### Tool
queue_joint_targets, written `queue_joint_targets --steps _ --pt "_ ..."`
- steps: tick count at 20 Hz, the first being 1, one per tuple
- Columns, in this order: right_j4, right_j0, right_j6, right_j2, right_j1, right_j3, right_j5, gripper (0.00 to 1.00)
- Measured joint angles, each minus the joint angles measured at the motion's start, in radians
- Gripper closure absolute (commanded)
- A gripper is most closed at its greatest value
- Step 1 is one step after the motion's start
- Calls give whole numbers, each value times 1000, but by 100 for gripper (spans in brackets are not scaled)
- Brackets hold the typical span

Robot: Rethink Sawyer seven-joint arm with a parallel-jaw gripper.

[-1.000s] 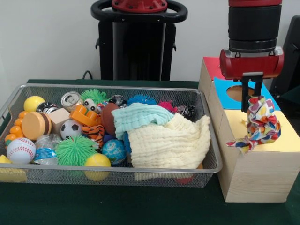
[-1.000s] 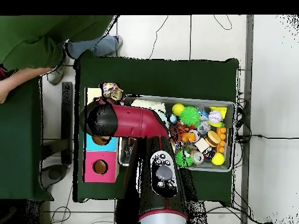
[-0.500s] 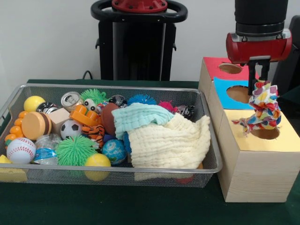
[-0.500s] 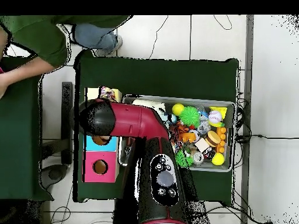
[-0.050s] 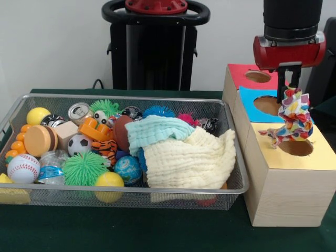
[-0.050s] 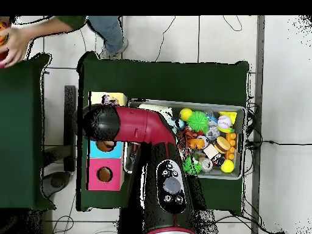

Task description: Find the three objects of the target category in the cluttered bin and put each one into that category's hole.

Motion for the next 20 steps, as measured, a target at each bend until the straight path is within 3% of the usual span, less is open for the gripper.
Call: queue_joint_targets --steps 20 --pt "10 0 0 57 66 -1 0 100"
